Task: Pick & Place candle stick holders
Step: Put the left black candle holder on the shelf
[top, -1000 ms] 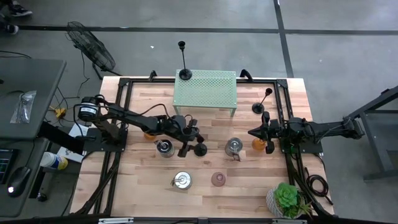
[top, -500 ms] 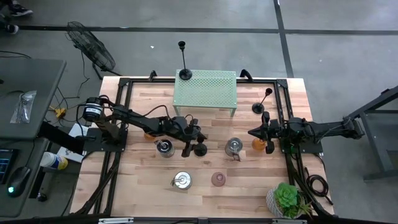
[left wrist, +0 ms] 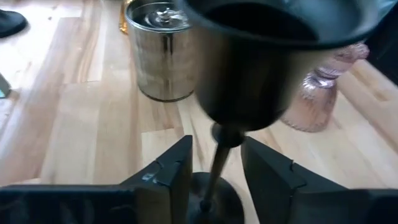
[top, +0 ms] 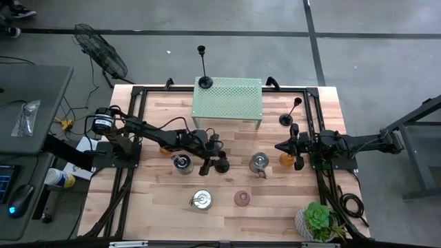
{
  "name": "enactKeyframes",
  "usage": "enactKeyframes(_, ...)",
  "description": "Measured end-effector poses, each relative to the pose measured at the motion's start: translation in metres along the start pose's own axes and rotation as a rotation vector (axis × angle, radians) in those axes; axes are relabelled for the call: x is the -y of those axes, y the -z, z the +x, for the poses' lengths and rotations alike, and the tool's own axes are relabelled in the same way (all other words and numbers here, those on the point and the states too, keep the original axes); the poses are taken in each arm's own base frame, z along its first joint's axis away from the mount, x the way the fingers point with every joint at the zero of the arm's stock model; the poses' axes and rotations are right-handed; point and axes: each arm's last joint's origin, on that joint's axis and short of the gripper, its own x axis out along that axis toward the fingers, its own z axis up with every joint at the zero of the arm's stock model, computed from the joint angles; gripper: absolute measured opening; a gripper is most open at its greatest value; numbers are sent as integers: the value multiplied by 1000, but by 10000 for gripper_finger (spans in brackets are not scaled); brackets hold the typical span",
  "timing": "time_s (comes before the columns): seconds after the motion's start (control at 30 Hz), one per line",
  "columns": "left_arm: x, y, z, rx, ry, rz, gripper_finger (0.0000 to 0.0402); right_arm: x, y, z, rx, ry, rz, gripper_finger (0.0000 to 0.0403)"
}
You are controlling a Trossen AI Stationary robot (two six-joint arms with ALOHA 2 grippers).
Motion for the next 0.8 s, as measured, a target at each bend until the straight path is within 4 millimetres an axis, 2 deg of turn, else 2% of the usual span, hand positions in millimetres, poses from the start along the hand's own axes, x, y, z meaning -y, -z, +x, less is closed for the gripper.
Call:
enactKeyframes(0.63,0,-2,-1,6,-8,-2,21,0,0,0,0,0,0,4)
enactKeyframes(0.8,0,-2,-1,7,-10,-2,8,0,0,0,0,0,0,4)
